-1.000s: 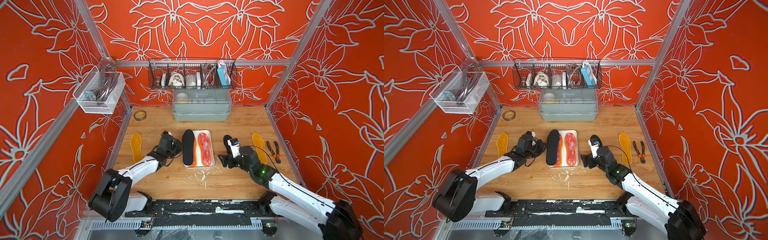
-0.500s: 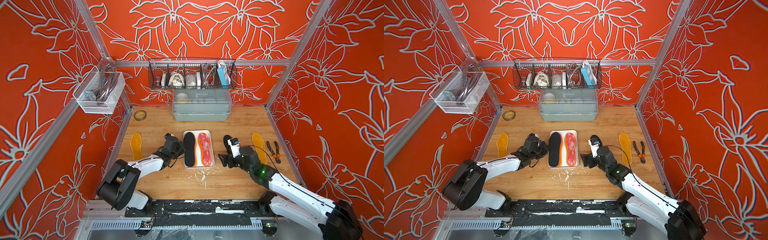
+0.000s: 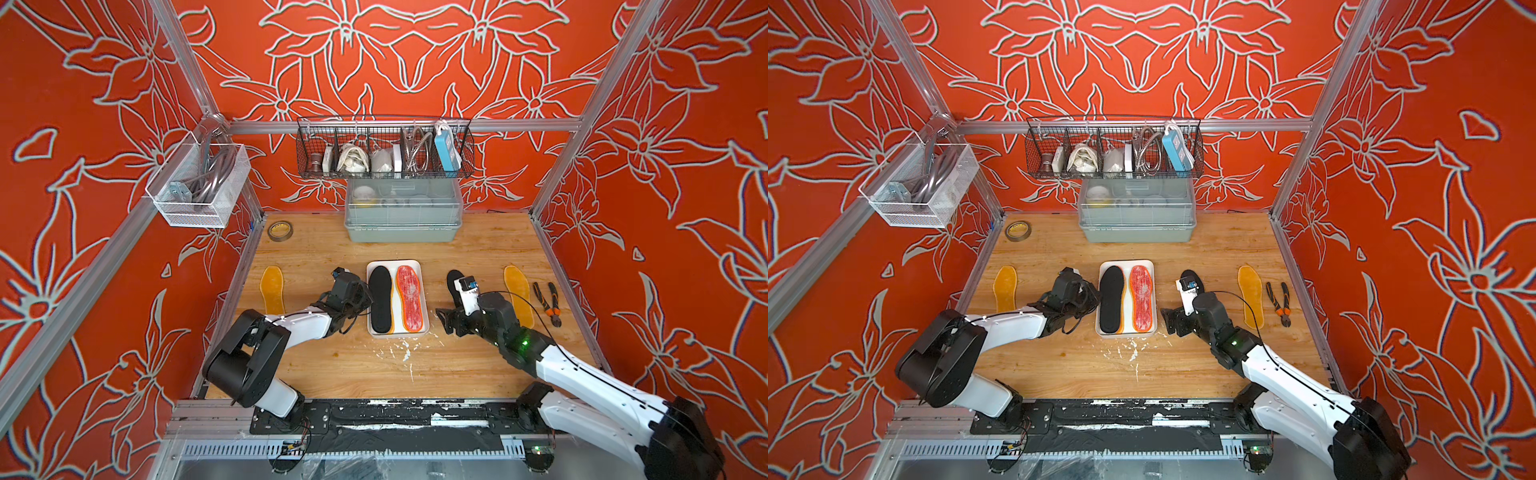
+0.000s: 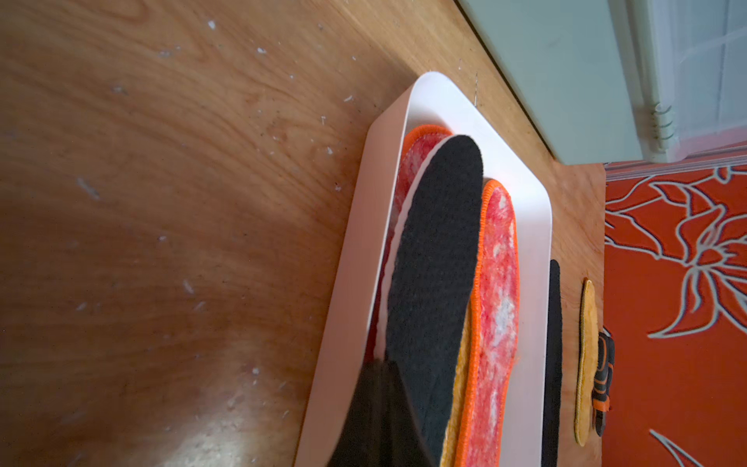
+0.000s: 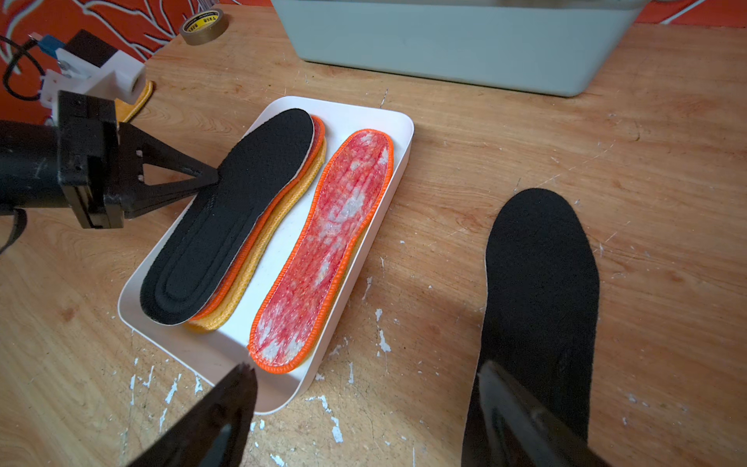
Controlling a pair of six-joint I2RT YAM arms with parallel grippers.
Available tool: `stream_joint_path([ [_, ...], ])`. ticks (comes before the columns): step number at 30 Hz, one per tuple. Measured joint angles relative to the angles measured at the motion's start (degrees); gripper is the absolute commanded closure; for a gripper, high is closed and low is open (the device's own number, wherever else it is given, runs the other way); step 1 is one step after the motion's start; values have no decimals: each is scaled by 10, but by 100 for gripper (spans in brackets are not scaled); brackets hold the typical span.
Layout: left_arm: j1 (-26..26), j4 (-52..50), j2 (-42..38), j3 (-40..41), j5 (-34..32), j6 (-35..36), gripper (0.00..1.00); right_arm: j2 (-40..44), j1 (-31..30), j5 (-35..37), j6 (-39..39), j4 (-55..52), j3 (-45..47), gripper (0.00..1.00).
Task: Put the insoles into the storage box
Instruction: Place the insole in the storage box.
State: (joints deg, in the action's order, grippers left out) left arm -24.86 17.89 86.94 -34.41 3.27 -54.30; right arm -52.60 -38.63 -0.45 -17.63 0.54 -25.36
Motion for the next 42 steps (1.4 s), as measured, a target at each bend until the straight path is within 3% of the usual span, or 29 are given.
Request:
stream_joint_path([
  [7,0,6,11,-2,7,0,99,-3,0,0,0,2,0,11],
  [15,0,0,15,-16,9,3,79,-8,0,0,0,4,0,12],
  [20,0,-22,7,-25,7,6,77,-12,0,3,0,4,0,11],
  [28,-16,-87,-71,-42,-29,40,60,-50,29,19,-19,-65,-59,13],
  [32,-43,-115,-145,-50,-78,89,45,-92,130,-48,-57,-94,-114,19],
  [35,-64,-146,-170,-83,-92,158,38,-120,193,-82,-78,-113,-126,21],
  [40,-94,-216,-128,-205,-54,293,21,-166,242,-127,-94,-149,-126,27],
  [42,-104,-224,-105,-236,-19,335,20,-180,260,-136,-100,-156,-126,29],
])
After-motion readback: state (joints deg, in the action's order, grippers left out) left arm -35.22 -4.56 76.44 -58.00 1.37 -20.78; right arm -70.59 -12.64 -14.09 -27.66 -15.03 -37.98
